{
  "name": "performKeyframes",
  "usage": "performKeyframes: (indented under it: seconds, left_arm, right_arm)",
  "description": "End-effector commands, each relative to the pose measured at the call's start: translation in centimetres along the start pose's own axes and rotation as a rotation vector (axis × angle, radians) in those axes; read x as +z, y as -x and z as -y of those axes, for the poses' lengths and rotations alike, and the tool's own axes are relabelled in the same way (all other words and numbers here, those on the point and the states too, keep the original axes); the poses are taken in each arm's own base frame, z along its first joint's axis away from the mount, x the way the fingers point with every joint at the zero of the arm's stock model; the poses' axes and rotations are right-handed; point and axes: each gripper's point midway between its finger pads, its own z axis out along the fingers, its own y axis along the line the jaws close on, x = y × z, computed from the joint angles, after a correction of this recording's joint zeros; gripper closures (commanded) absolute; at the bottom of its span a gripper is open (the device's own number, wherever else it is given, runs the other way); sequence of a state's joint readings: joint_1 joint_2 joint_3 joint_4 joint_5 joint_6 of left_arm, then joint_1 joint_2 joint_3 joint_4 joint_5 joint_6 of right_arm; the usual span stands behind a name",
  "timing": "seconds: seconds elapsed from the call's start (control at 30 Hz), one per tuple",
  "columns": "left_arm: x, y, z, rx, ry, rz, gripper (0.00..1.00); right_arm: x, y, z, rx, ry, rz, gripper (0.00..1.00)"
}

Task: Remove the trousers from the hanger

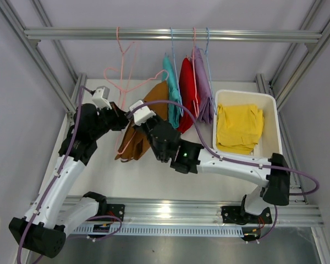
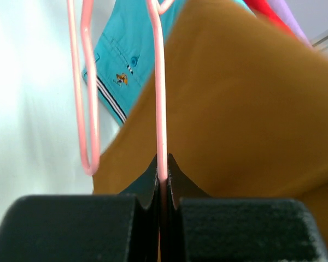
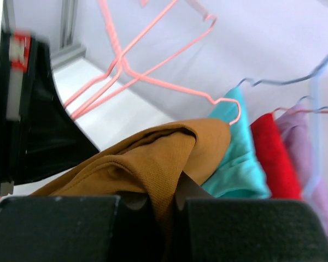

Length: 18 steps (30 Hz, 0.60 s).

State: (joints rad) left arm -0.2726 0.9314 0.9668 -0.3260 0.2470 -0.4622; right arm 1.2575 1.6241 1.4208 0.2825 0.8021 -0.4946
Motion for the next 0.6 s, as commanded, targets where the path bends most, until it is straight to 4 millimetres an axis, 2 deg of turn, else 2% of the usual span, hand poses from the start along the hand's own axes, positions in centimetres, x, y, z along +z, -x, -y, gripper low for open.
performKeyframes:
  seconds: [0.0, 0.13, 0.33, 0.57]
  left_arm:
    - [-0.5, 3.3, 1.3, 0.037, -0.026, 0.096, 0.99]
    - [-0.4, 3.2, 1.3, 0.038, -0.028, 0.092, 0.99]
    - [0.0, 3.1, 1.1, 0.035, -0.02, 0.082, 0.99]
    - [0.1, 2.9, 1.0, 0.036, -0.02, 0.071, 1.0]
  right_arm:
    - [-3.7, 10.6, 9.3, 0.189, -0.151, 0.19, 1.0]
    - [-5.8, 12.4, 12.0, 0.199, -0.173, 0.215, 1.0]
    - [-8.2, 13.4, 14.7, 0.173, -0.198, 0.219, 1.0]
    - [-11.7, 14.3, 19.2, 0.184, -0.255, 0.222, 1.0]
